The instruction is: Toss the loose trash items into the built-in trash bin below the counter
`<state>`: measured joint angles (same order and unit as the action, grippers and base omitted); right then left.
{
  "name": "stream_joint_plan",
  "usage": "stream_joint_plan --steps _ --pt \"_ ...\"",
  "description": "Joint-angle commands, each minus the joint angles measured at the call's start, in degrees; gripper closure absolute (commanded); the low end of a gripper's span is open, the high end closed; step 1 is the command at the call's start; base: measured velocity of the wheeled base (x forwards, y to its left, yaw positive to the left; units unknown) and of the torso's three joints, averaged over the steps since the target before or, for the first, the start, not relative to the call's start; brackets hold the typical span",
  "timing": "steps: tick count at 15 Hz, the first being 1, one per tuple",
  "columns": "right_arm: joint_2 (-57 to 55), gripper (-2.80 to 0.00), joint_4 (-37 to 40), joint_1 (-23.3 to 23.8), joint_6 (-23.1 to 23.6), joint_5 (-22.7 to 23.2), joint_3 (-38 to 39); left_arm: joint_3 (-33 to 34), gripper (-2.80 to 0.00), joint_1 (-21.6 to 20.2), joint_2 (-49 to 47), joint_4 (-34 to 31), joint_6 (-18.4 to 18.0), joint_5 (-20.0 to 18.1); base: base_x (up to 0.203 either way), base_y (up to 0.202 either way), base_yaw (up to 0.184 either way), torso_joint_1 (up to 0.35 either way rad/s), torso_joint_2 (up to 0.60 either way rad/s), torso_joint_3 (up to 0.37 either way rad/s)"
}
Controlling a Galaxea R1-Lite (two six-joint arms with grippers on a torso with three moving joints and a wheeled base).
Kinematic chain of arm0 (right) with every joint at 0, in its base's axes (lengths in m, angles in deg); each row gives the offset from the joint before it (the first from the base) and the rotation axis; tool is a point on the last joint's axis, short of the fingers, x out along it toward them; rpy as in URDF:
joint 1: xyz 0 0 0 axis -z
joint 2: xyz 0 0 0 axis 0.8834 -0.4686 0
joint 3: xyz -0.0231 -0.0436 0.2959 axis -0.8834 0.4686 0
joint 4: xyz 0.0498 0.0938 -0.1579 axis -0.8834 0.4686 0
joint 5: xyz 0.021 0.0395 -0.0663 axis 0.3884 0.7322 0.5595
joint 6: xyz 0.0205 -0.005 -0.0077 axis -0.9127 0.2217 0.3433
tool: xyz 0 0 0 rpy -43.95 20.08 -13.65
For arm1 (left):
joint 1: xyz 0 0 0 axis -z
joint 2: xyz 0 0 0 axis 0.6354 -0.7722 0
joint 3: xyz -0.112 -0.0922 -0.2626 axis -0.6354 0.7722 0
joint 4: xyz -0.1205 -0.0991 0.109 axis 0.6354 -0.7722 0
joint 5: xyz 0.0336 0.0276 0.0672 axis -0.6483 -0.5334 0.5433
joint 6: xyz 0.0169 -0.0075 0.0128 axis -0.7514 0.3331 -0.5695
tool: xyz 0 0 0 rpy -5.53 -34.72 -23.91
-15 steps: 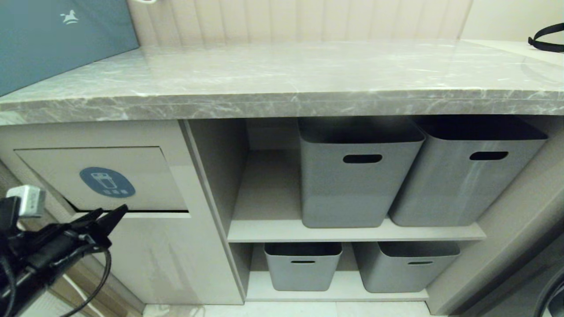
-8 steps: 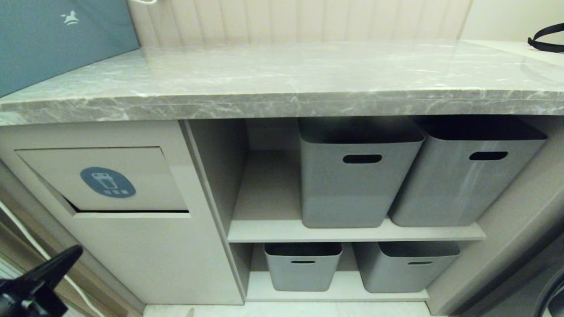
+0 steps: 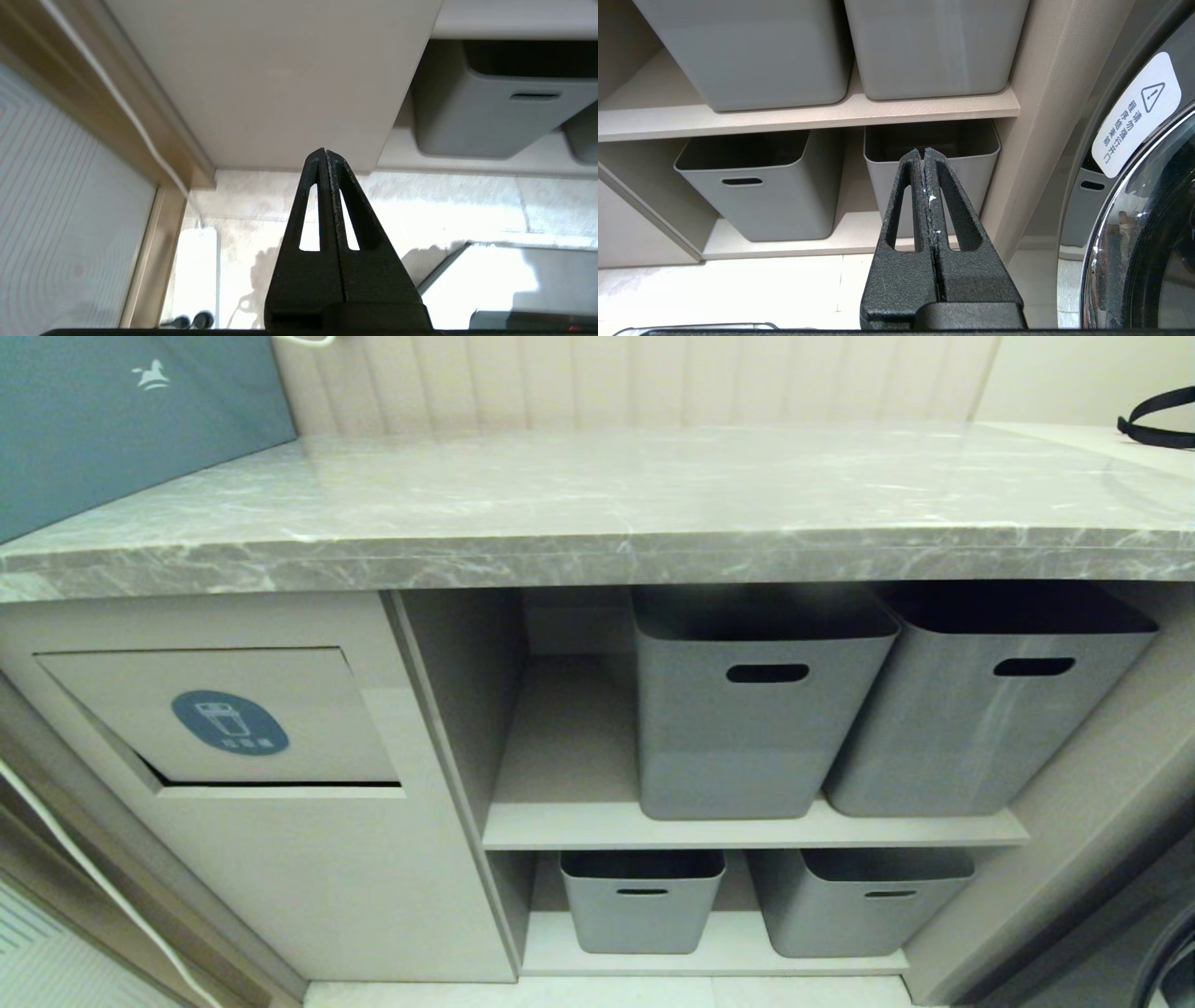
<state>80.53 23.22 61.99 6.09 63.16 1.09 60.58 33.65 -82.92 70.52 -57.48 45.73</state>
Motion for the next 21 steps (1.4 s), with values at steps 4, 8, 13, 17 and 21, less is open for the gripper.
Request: stream_joint_plan --steps 4,8,13,17,21 --pt "0.0 0.0 0.0 0.0 0.0 0.0 0.1 0.0 0.0 2.1 5.9 -5.7 1.0 0.6 0.0 0.0 0.0 0.0 0.0 0.0" --pt "0.0 0.0 0.0 0.0 0.0 0.0 0.1 -0.4 0.0 4.9 10.9 -7.3 1.1 0.5 0.0 0.0 0.0 0.0 0.0 0.0" --pt "0.0 0.0 0.0 0.0 0.0 0.0 0.1 0.2 0.0 5.4 21.7 -5.6 1.1 0.7 0.0 0.0 0.0 0.0 0.0 0.0" --pt "0.0 0.0 0.0 0.0 0.0 0.0 0.1 0.1 0.0 5.4 21.7 -5.6 3.1 0.8 0.0 0.0 0.0 0.0 0.0 0.0" --pt "0.0 0.0 0.0 0.0 0.0 0.0 0.1 0.1 0.0 5.4 21.7 -5.6 3.6 1.1 0.0 0.0 0.0 0.0 0.0 0.0"
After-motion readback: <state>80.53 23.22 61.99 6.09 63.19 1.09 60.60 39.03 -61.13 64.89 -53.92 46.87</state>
